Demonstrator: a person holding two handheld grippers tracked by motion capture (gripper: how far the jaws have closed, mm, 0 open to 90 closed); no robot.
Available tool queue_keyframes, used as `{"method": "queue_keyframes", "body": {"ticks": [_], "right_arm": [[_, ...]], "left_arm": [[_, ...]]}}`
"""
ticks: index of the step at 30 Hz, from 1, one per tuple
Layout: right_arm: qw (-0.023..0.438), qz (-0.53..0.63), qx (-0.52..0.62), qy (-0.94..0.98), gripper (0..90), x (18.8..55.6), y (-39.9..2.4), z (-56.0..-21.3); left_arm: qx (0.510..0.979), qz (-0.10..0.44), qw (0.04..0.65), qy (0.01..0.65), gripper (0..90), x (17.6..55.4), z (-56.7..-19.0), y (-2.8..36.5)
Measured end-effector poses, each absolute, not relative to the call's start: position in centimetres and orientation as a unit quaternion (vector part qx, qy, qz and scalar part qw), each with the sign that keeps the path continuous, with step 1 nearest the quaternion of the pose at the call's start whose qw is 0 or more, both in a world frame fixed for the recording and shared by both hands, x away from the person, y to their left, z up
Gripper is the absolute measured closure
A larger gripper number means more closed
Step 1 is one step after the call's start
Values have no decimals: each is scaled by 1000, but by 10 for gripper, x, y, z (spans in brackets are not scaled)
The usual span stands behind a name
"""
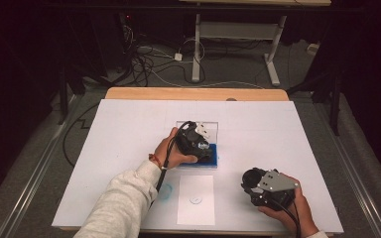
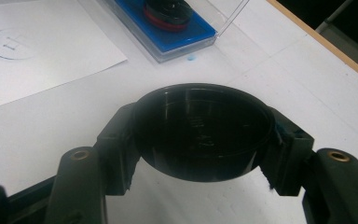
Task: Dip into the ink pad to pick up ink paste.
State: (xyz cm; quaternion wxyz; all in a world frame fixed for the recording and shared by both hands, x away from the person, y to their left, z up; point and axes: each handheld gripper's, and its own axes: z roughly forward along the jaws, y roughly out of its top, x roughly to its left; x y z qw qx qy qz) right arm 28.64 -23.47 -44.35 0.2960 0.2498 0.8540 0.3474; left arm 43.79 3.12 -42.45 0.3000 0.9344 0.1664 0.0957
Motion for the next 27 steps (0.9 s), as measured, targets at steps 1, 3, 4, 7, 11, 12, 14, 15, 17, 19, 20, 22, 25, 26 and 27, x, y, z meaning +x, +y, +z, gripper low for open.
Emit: {"method": "queue_keyframes", "body": {"ticks": [1,3,4,7,11,12,14,15,17,19,20,22,25,26,27], "right_arm": [[296,346,249,854,383,286,-235,-444],[296,344,250,855,383,286,-234,-444],[296,343,250,856,383,287,-234,-444],[297,343,251,855,383,287,-235,-444],[296,342,251,856,383,287,-235,-444],[295,342,251,856,383,287,-235,-444],[295,342,251,856,383,287,-234,-444],[295,342,250,856,383,287,-234,-444],[295,342,251,856,383,287,-234,-444],[295,342,251,856,383,287,-234,-444],[295,342,252,856,383,287,-234,-444],[295,343,250,856,382,287,-234,-444],[295,343,250,856,383,287,-234,-444],[296,343,250,856,383,287,-234,-444],[295,343,250,856,383,287,-234,-444]], "left_arm": [[935,97,298,164,547,438,-424,31],[936,96,296,166,547,438,-424,31],[936,97,296,165,547,438,-424,30],[936,97,296,165,547,438,-424,30],[937,97,294,164,548,438,-424,30],[937,97,294,166,548,438,-423,30],[937,97,293,165,547,438,-423,30],[937,97,293,165,547,438,-423,30],[937,99,291,163,547,438,-423,29],[938,99,290,163,547,437,-423,29],[938,99,290,163,547,437,-423,29],[937,99,291,164,547,438,-424,29],[938,100,290,164,547,437,-423,29],[939,100,288,163,547,437,-423,29],[938,102,287,163,547,436,-423,29]]}}
